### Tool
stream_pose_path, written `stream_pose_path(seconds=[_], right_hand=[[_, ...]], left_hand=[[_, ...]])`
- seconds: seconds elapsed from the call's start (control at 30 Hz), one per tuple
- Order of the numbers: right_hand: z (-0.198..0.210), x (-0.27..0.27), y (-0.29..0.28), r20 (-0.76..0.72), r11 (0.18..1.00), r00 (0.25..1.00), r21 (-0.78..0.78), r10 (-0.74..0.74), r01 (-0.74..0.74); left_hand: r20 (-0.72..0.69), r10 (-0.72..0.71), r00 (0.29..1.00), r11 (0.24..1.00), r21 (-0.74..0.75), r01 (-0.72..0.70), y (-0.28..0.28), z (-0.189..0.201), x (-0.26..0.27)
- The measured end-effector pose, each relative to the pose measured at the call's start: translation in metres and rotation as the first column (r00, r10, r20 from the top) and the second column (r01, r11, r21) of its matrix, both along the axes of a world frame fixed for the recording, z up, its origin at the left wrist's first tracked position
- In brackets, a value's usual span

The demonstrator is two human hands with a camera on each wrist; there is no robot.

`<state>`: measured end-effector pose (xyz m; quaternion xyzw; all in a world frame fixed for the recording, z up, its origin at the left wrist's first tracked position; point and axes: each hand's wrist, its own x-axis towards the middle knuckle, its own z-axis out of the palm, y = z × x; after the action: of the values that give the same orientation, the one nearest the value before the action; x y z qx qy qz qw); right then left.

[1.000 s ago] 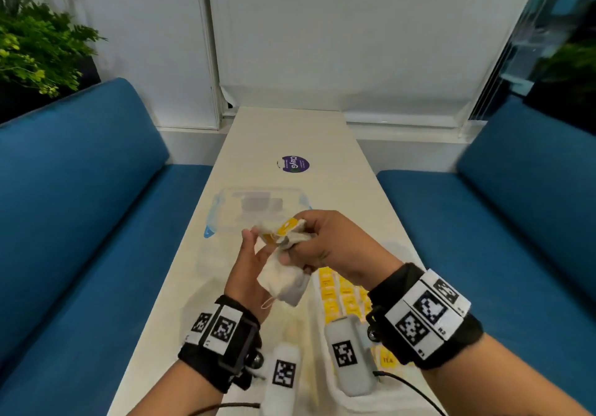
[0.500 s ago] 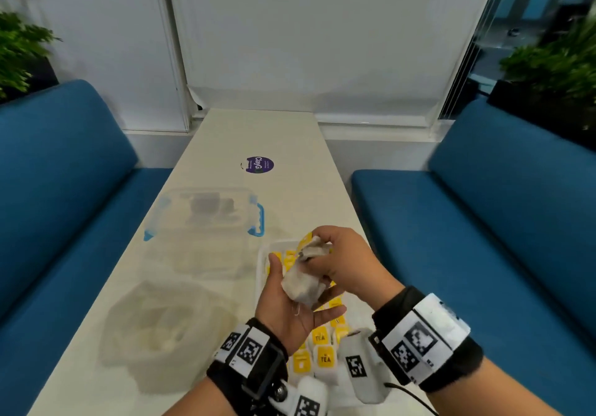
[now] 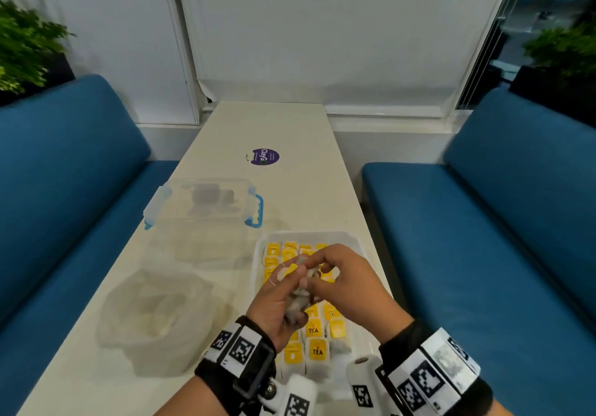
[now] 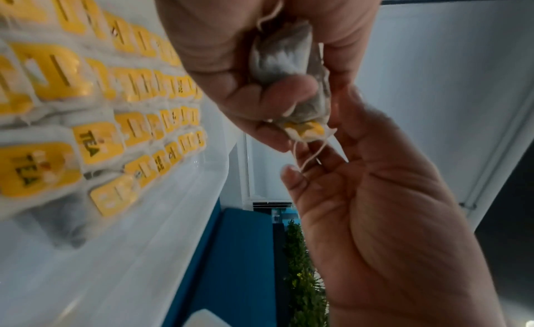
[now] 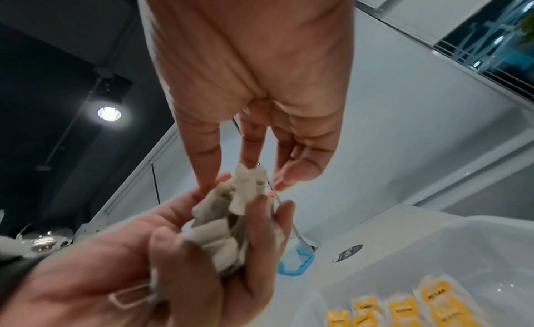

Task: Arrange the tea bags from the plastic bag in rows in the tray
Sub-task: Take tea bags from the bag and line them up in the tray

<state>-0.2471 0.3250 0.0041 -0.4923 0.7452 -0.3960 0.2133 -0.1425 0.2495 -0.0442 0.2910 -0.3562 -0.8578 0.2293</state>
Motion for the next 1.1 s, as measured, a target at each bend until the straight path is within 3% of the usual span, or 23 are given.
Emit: stream_pose_path(seconds=[0.17, 0.3, 0.5, 0.7, 0.77, 0.83, 0.93, 1.1], right_hand=[[0.004, 0.0, -0.006, 0.001, 0.997, 0.997, 0.0, 0.074, -0.074], [0.004, 0.001, -0.018, 0.036, 0.996, 0.995, 0.002, 0.088, -0.088], [-0.001, 0.002, -0.025, 0.11, 0.999, 0.994, -0.047, 0.001, 0.004], [0.014, -0.013, -0.02, 0.043, 0.986, 0.99, 0.094, 0.137, -0.141], [0.018, -0.019, -0.02, 0.137, 0.98, 0.977, 0.096, 0.162, -0.176], [0.02, -0.023, -0.022, 0.216, 0.95, 0.945, 0.138, 0.248, -0.28], [0.02, -0.03, -0.023, 0.209, 0.846, 0.895, 0.299, 0.394, -0.442], [0.016, -0.037, -0.025, 0.284, 0.755, 0.856, 0.405, 0.432, -0.515]], left_hand=[[0.066, -0.136, 0.988, 0.986, -0.089, 0.142, -0.009, 0.004, 0.007], [0.031, -0.232, 0.972, 0.961, -0.148, 0.234, -0.02, 0.007, 0.012], [0.179, -0.187, 0.966, 0.928, -0.289, 0.233, -0.028, 0.006, 0.013], [0.314, -0.276, 0.909, 0.868, -0.325, 0.376, -0.033, 0.005, 0.012], [0.36, -0.34, 0.869, 0.817, -0.344, 0.462, -0.033, 0.003, 0.009], [0.404, -0.386, 0.829, 0.776, -0.344, 0.529, -0.031, 0.003, 0.007], [0.46, -0.434, 0.774, 0.748, -0.295, 0.595, -0.029, 0.001, 0.005], [0.5, -0.499, 0.707, 0.707, -0.237, 0.666, -0.026, -0.001, 0.006]])
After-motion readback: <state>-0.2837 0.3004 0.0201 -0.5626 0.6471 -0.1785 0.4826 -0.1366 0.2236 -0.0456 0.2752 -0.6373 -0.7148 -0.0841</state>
